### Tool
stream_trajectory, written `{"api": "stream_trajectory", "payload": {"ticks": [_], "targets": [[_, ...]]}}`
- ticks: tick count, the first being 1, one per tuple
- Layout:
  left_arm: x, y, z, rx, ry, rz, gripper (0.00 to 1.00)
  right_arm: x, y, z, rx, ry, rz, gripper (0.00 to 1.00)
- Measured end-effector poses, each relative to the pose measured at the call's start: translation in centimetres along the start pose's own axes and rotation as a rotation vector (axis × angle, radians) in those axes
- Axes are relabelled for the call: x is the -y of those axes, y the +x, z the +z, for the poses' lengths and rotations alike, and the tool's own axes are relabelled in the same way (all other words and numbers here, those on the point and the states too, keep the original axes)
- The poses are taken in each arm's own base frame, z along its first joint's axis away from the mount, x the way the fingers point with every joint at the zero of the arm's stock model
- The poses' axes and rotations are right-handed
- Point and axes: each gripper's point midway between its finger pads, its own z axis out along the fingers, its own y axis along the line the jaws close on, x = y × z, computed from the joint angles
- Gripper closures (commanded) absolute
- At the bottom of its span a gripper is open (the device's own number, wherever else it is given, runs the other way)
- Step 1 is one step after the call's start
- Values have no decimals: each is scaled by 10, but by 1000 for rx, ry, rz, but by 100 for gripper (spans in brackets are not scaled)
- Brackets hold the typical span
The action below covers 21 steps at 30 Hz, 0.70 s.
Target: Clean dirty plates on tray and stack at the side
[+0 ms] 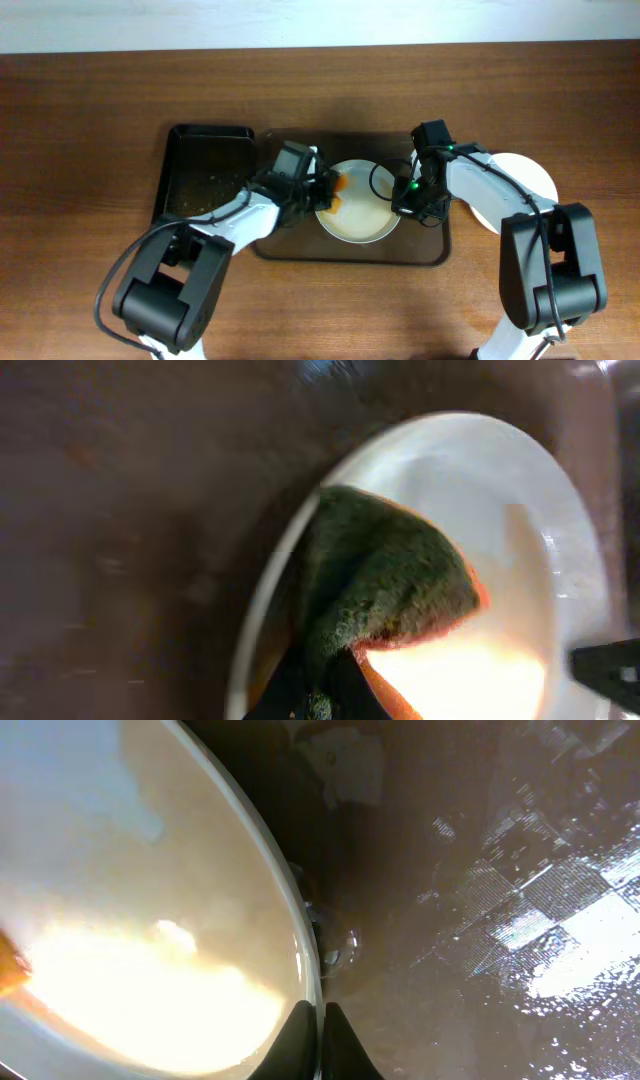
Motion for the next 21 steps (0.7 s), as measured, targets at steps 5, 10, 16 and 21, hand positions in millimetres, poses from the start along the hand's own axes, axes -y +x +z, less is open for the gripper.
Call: {"api": "stream_trajectory", "payload": {"ticks": [5, 10, 16, 21], "targets": [[20, -36, -76, 144, -41, 161, 100, 0, 1, 0, -3, 2, 1, 96], [-38, -41, -137, 166, -287, 83, 100, -1, -4, 0, 15, -5, -34, 96], [-140, -36, -170, 120, -502, -134, 100, 1, -20, -47, 171, 74, -182, 96], [-175, -28, -152, 55, -547, -160, 100, 25, -36, -130, 447, 358, -205, 96]]}}
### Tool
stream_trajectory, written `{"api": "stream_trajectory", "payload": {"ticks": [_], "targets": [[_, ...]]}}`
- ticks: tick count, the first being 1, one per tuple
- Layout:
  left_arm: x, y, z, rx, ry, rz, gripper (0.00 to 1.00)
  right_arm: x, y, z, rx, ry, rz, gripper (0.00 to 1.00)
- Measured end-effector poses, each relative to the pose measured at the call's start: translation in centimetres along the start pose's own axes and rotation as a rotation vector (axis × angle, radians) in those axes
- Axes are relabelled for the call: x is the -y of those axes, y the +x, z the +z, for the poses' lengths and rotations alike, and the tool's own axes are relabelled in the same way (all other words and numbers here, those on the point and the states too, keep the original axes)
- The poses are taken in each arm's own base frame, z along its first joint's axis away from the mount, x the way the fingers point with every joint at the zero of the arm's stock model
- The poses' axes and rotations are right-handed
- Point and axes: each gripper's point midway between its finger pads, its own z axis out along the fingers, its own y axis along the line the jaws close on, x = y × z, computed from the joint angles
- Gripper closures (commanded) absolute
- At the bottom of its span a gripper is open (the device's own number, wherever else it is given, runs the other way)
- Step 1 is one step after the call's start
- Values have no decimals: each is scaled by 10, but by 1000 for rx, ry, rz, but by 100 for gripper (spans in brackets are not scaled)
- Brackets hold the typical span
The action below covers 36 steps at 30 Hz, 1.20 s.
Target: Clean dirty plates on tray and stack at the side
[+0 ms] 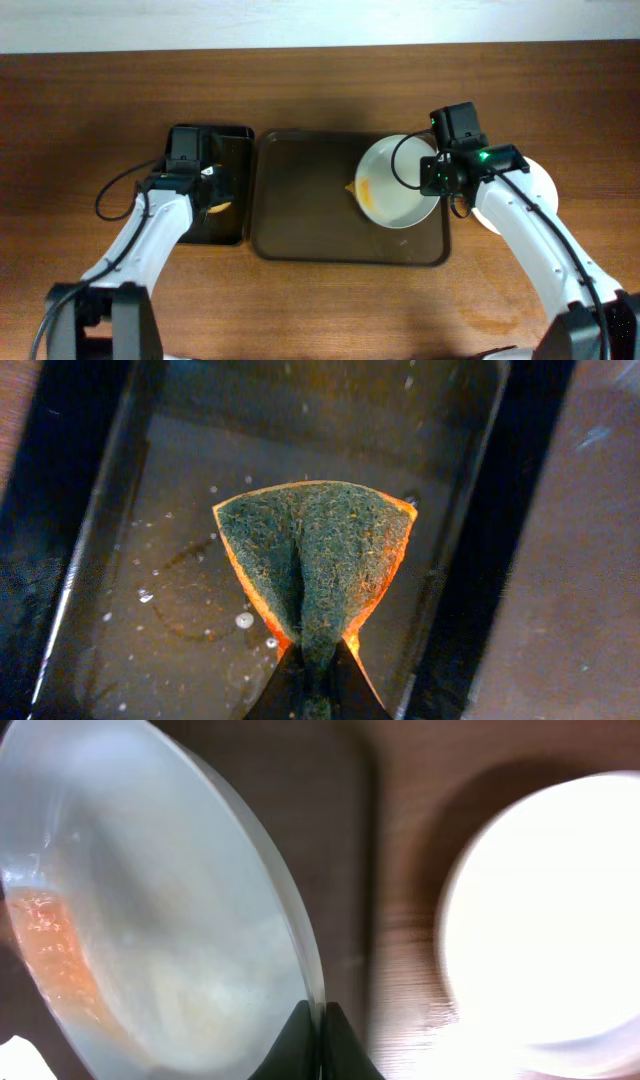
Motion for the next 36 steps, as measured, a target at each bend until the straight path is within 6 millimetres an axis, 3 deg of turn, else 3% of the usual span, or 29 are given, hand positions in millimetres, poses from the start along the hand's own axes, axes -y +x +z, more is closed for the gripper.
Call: {"api": "stream_trajectory", "payload": {"ticks": [3, 5, 7, 13, 14, 15, 16, 17, 19, 21, 23, 24, 25, 28, 29, 30, 31, 32, 34, 35, 36], "targets": [[-2, 17, 32, -83, -23, 51, 100, 5, -12, -25, 129, 237, -108, 96], [-4, 26, 44, -121, -33, 60, 100, -5, -20, -44, 226, 373, -194, 96], [-3, 24, 45, -114, -28, 124, 85, -15, -29, -61, 321, 454, -232, 96], [3, 4, 47, -32, -3, 324, 77, -13, -32, -69, 353, 499, -229, 96], [3, 4, 47, -32, -3, 336, 46, -11, -33, -71, 365, 493, -193, 96], [3, 4, 46, -31, -3, 344, 36, -9, -34, -74, 377, 478, -150, 96], [4, 2, 43, -22, 0, 350, 32, -4, -34, -75, 378, 449, -101, 96], [5, -5, 35, 6, 5, 354, 28, 11, -36, -74, 365, 410, -17, 96], [10, -26, 0, 109, 22, 347, 21, 47, -35, -67, 310, 355, 128, 96], [17, -28, -20, 136, 74, 344, 28, 81, -23, -50, 203, 283, 257, 96], [29, -11, -21, 71, 163, 346, 21, 121, -6, -35, 103, 200, 431, 96], [31, -5, -22, 50, 183, 347, 20, 131, 0, -31, 71, 142, 499, 96], [33, 0, -22, 28, 198, 344, 19, 160, 9, -29, 55, 161, 588, 96], [33, 5, -22, 10, 207, 344, 20, 208, 34, -20, 7, 173, 759, 96], [33, 5, -22, 9, 208, 344, 19, 216, 43, -12, -22, 175, 791, 96], [34, 5, -22, 10, 209, 344, 13, 221, 48, -8, -36, 177, 810, 89], [34, 5, -22, 9, 211, 343, 0, 228, 53, 3, -58, 176, 839, 53], [34, 5, -22, 9, 212, 339, 0, 231, 56, 8, -73, 169, 863, 41], [35, 4, -22, 10, 215, 336, 0, 221, 48, 10, -57, 90, 851, 36], [35, 4, -22, 11, 215, 336, 0, 206, 38, 11, -44, -20, 807, 26], [35, 5, -22, 10, 215, 336, 0, 185, 31, 10, -42, -146, 740, 5]]}}
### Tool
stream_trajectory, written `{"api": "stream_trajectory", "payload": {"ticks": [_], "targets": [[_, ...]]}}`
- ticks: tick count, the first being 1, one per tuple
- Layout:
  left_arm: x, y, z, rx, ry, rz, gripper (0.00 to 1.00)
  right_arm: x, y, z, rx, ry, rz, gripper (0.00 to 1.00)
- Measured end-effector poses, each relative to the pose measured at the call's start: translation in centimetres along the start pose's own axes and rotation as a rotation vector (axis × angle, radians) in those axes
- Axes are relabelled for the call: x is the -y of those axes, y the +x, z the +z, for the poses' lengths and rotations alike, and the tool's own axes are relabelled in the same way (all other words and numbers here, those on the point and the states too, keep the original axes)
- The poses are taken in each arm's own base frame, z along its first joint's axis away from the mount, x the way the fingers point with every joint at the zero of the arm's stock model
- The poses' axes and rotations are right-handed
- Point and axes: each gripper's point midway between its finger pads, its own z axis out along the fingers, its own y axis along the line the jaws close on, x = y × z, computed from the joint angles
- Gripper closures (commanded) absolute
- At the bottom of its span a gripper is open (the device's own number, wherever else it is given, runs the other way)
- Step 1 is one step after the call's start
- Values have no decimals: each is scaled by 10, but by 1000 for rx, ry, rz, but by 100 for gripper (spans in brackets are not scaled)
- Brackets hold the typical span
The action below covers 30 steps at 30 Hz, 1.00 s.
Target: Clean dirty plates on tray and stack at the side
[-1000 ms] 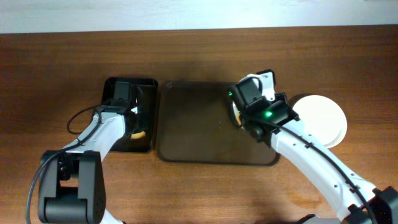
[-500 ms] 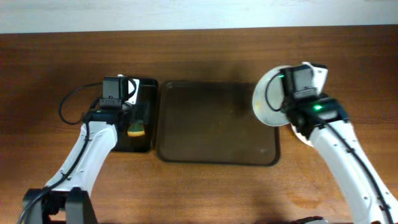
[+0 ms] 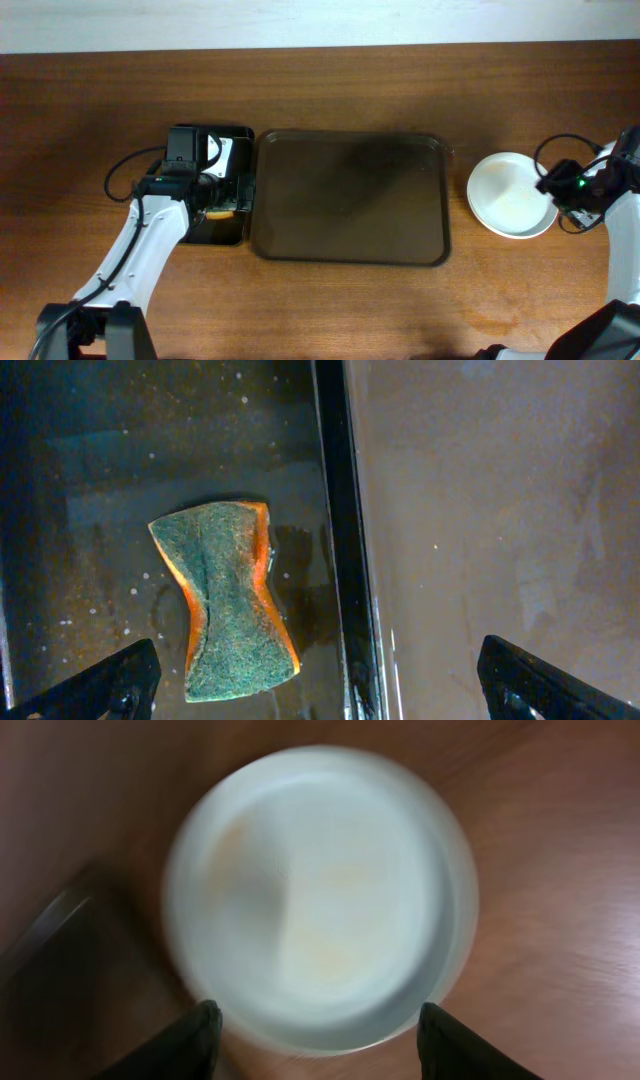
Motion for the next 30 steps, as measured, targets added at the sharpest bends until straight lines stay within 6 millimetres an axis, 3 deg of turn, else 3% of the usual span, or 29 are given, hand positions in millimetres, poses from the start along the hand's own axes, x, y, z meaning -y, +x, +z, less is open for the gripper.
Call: {"api": "stream_trajectory", "payload": {"ticks": [2, 4, 7, 8, 10, 12, 14, 16, 25, 26, 27, 28, 30], "targets": [[-2, 0, -8, -1, -17, -30, 0, -46, 29, 1, -98, -161, -192, 2], [-11, 15, -27, -69, -63, -125, 0, -81, 69, -11, -157, -164, -399, 2], [-24, 36, -69, -93, -117, -249, 0, -106, 102, -44, -124, -164, -577, 2], [-23, 30, -89, -25, -121, -252, 0, -114, 107, -56, -78, -186, -620, 2], [-17, 25, -127, 134, -116, -240, 0, -116, 114, -73, 12, -221, -651, 2], [-12, 46, -151, 251, -112, -228, 0, -104, 128, -96, 130, -254, -667, 2], [-8, 64, -166, 358, -108, -218, 0, -88, 145, -115, 198, -267, -674, 2], [-8, 73, -174, 416, -122, -215, 0, -72, 163, -120, 163, -244, -668, 2], [-9, 73, -175, 420, -128, -219, 0, -70, 160, -119, 177, -224, -672, 2], [-9, 73, -175, 420, -128, -219, 0, -88, 144, -133, 334, -275, -710, 2], [-9, 73, -175, 420, -128, -219, 0, -87, 153, -137, 373, -306, -735, 2], [-9, 73, -175, 421, -128, -219, 0, -96, 148, -149, 534, -377, -748, 2], [-9, 73, -175, 420, -128, -219, 0, -97, 151, -150, 721, -463, -753, 2]]}}
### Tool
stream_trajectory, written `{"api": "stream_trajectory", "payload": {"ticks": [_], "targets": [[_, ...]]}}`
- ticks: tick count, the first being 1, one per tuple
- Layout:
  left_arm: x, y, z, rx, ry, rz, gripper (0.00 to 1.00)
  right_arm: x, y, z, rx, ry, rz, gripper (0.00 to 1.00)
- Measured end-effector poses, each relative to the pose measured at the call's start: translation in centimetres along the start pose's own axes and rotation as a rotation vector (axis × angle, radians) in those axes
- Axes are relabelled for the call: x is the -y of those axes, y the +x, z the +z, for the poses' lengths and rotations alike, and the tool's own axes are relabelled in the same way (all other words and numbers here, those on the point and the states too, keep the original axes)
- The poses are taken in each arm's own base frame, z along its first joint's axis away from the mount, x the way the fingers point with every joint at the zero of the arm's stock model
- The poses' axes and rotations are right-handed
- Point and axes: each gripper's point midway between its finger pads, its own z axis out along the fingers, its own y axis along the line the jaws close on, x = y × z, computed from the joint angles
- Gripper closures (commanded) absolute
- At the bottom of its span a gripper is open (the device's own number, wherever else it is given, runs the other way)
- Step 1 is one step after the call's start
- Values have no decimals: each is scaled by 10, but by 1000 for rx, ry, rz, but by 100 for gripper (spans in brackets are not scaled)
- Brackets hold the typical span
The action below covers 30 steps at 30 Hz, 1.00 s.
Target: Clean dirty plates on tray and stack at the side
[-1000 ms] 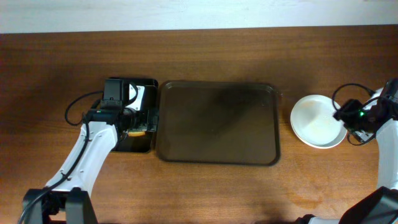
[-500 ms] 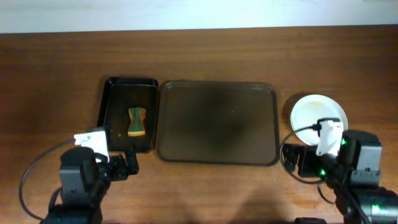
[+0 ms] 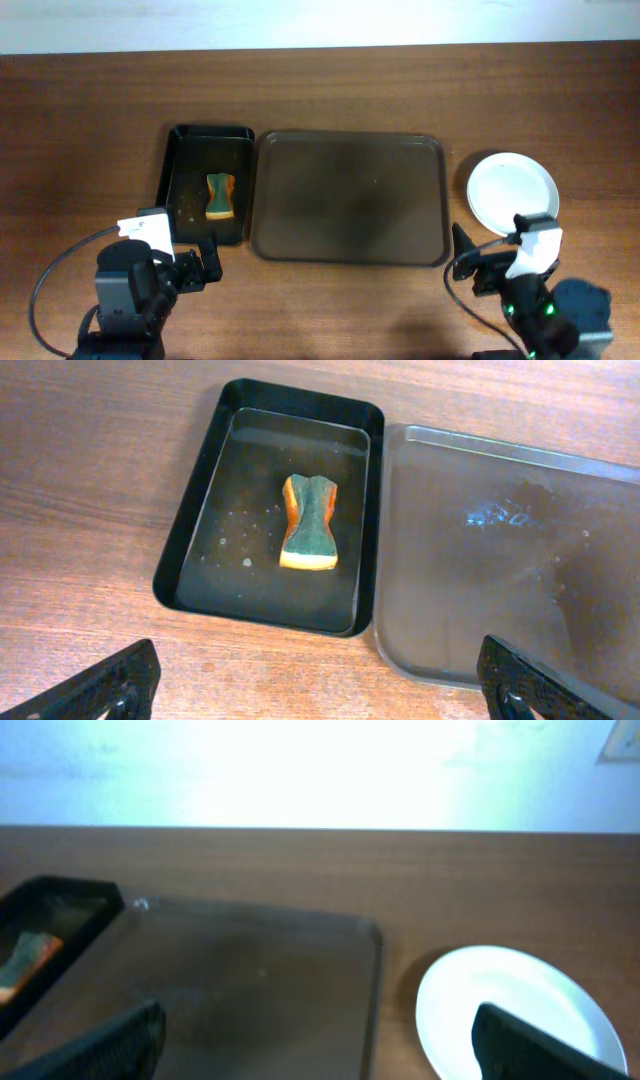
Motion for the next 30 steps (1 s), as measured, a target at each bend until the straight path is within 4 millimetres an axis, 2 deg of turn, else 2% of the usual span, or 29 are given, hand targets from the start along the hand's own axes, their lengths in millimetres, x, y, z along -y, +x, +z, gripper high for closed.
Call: {"api": "stream_trajectory", "payload": {"ticks": [2, 3, 5, 7, 9, 10, 25, 27, 28, 29, 30], "targets": [[0, 1, 0, -2, 0, 0, 0, 0, -4, 5, 177, -8, -25, 2], [0, 1, 0, -3, 0, 0, 0, 1, 2, 7, 235, -11, -34, 2], [0, 1, 1, -5, -1, 0, 0, 1, -11, 10, 456, -19, -65, 2], [0, 1, 1, -4, -1, 0, 0, 8, 36, 39, 388, -6, -54, 2], [0, 1, 1, -4, -1, 0, 0, 15, 67, 50, 263, 19, -35, 2], [0, 1, 1, -5, -1, 0, 0, 16, 73, 52, 238, 26, -30, 2], [-3, 1, 0, 5, -18, 0, 0, 17, 74, 52, 236, 33, -29, 2], [-9, -4, 0, 106, -37, -2, 0, 17, 74, 52, 236, 33, -29, 2], [-11, 0, 4, 174, -33, -4, 0, 17, 74, 52, 235, 33, -29, 1], [-14, 12, 13, 247, -28, -9, 0, 17, 74, 52, 235, 33, -29, 2], [-14, 14, 16, 277, -24, -10, 0, 17, 74, 52, 236, 33, -29, 2]]}}
